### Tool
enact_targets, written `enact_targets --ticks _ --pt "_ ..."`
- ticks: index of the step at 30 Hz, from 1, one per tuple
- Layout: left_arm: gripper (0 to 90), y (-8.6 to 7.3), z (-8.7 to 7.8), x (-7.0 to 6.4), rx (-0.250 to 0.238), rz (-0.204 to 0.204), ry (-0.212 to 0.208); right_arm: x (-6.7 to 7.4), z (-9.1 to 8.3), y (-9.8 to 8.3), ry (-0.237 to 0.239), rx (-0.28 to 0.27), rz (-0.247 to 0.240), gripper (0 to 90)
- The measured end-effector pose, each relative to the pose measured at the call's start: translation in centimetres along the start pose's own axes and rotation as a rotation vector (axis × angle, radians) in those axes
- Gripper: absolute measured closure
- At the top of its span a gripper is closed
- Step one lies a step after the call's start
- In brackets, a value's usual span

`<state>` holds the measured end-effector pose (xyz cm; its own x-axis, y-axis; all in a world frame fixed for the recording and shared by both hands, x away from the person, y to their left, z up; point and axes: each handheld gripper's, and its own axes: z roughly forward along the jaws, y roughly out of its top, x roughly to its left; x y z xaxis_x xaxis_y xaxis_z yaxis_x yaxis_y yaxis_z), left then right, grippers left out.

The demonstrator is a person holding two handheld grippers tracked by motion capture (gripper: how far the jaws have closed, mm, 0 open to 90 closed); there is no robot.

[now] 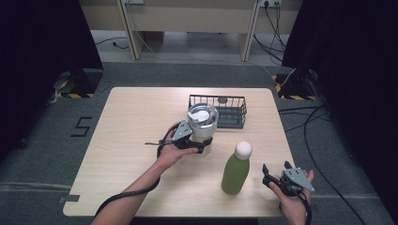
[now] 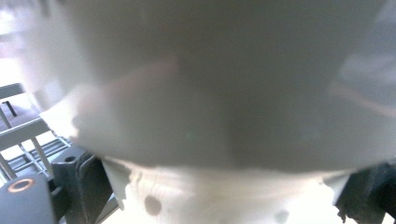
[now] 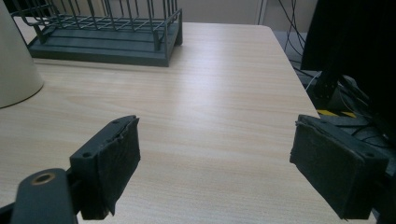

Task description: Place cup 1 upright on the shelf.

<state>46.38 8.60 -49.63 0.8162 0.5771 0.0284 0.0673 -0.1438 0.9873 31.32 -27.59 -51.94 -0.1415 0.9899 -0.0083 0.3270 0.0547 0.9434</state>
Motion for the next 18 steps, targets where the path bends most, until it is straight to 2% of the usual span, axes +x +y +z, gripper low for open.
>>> enact_targets --ticks 18 --pt "9.0 0.29 -0.01 -0.29 -0.001 0.009 -0.007 0.08 0.05 0.01 0.003 -0.004 0.006 15.8"
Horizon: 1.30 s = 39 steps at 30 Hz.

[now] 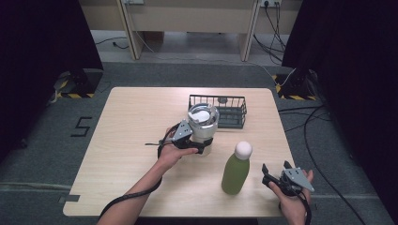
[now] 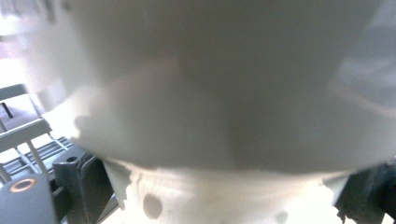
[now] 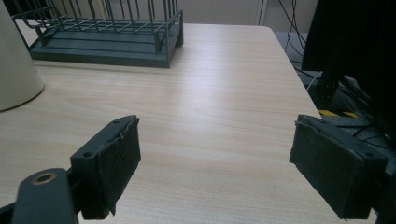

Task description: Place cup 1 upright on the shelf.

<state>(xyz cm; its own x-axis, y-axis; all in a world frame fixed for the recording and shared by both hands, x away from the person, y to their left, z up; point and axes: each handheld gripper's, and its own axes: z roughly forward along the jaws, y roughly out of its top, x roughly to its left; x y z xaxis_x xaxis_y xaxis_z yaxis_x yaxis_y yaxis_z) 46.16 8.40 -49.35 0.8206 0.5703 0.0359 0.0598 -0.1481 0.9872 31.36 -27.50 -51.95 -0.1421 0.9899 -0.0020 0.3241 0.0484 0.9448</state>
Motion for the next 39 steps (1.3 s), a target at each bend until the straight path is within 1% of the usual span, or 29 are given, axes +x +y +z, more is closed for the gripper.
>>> enact_targets --ticks 5,9,13,17,26,31,35,39 --pt "9.0 0.7 0.1 -0.2 0.002 0.022 -0.007 0.0 0.0 0.0 -0.001 -0.001 0.0 15.8" --pt "9.0 1.1 0.1 -0.1 -0.004 0.016 -0.004 0.0 0.0 0.0 -0.002 -0.004 0.005 15.8" --pt "9.0 1.7 0.1 0.1 -0.009 0.021 0.006 0.0 0.0 0.0 -0.002 -0.003 0.005 15.8" --pt "9.0 2.4 0.1 0.4 -0.01 0.036 0.007 0.0 0.0 0.0 -0.003 -0.004 0.007 15.8" --pt "9.0 4.0 0.3 1.1 -0.015 0.055 0.011 -0.1 -0.1 0.1 -0.003 -0.007 0.006 15.9" --pt "9.0 4.5 0.6 1.4 -0.016 0.053 0.02 -0.1 -0.1 0.1 -0.005 -0.009 0.009 15.9" --pt "9.1 4.9 0.8 1.6 -0.016 0.053 0.017 -0.1 -0.1 0.1 -0.006 -0.009 0.01 15.9" --pt "9.0 5.4 1.0 1.8 -0.025 0.05 0.023 -0.1 -0.1 0.1 -0.005 -0.009 0.012 15.9"
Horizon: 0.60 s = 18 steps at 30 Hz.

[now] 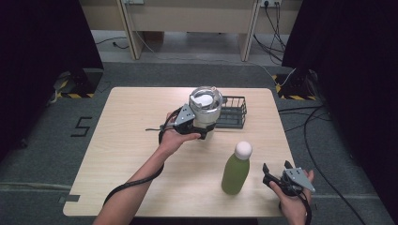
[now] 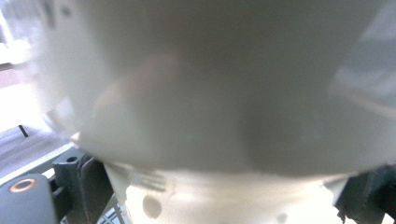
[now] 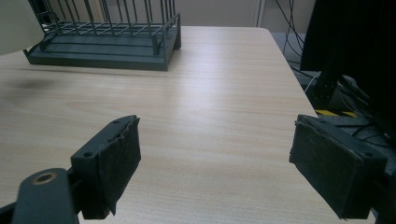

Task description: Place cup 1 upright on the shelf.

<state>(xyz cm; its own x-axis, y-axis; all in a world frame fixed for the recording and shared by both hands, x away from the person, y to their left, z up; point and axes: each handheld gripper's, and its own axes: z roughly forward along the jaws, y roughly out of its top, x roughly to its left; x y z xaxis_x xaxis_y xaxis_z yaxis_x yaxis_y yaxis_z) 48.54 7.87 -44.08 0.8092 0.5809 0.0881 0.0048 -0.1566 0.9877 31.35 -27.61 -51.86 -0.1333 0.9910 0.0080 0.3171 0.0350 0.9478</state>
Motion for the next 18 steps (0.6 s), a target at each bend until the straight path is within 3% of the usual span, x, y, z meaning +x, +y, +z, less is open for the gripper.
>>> enact_targets --ticks 18 --pt "9.0 2.2 0.7 0.6 -0.019 0.003 0.007 0.1 0.1 0.0 -0.001 0.004 0.0 15.9"
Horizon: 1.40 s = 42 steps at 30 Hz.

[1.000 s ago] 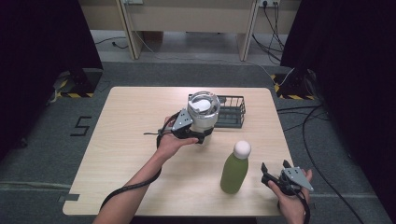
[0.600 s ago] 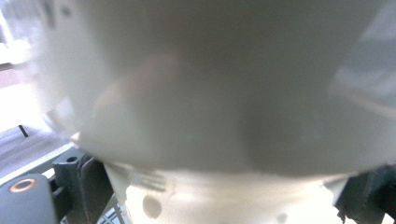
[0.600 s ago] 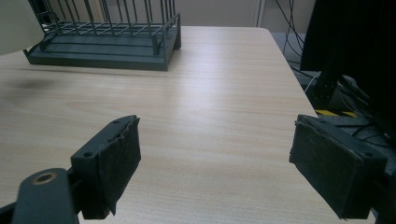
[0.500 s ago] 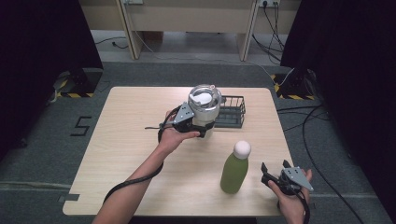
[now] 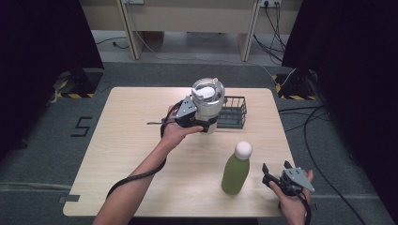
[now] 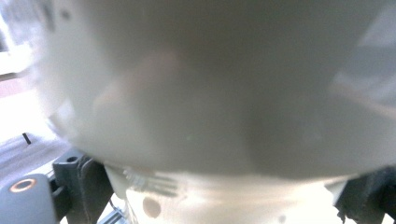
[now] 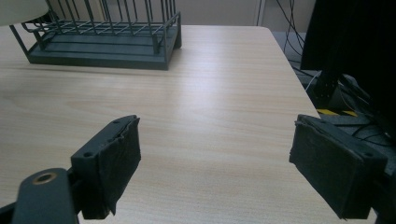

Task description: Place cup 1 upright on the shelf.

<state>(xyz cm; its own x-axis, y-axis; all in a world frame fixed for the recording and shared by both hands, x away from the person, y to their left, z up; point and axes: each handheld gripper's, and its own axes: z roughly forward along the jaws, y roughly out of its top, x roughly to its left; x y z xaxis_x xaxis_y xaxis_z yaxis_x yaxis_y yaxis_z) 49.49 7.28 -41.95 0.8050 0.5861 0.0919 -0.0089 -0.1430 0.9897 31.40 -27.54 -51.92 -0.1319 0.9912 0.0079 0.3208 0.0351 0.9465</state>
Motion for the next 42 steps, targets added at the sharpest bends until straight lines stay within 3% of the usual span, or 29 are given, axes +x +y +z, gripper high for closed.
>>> enact_targets --ticks 42 --pt "9.1 4.0 1.6 1.6 -0.029 0.02 0.036 0.1 0.1 0.0 0.007 0.002 0.002 15.9"
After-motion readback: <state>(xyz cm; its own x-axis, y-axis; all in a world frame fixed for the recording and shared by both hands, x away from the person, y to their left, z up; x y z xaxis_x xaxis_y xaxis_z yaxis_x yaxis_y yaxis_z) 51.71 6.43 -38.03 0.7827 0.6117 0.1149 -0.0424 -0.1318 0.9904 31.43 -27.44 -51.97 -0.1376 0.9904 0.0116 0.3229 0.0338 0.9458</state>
